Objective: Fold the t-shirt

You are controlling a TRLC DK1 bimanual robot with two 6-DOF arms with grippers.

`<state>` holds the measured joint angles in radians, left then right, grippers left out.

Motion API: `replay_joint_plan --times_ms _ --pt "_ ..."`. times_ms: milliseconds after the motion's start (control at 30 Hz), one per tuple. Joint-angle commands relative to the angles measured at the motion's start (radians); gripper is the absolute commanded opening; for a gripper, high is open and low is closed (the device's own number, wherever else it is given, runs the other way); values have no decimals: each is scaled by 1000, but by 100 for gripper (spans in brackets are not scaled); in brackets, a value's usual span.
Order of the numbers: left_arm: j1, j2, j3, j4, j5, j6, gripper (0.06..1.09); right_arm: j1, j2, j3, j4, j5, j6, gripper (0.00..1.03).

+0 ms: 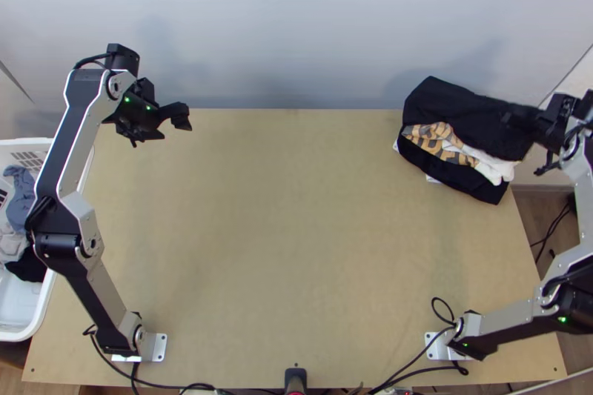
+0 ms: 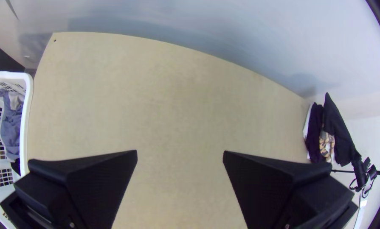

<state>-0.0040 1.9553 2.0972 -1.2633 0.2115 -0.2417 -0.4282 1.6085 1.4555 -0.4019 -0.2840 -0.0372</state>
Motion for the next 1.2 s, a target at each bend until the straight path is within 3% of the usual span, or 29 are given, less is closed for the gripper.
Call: replay_joint_plan --times_ms 0,67,167,333,667,767,900,1000,1167 --pt "4 -26 -11 -1 0 5 104 -18 -87 -248 271 368 -237 100" --pt "6 -33 -11 1 0 7 104 -30 -108 -319 383 459 -348 100" --pt "6 -42 -11 1 0 18 104 -50 -133 -345 439 525 -417 99" --pt "9 -42 -8 5 0 22 104 -23 -180 -287 555 574 -438 99" --pt "16 -41 -8 7 0 27 104 217 -111 -119 546 562 -153 99" --pt "19 -39 -8 7 0 27 104 264 -36 -70 380 510 62 99" --pt "30 -35 -8 5 0 30 104 256 122 48 87 339 399 99" --pt "36 -30 -6 7 0 33 104 259 179 9 110 335 421 99" --pt "41 -16 -3 10 0 33 104 244 275 -86 405 416 369 99"
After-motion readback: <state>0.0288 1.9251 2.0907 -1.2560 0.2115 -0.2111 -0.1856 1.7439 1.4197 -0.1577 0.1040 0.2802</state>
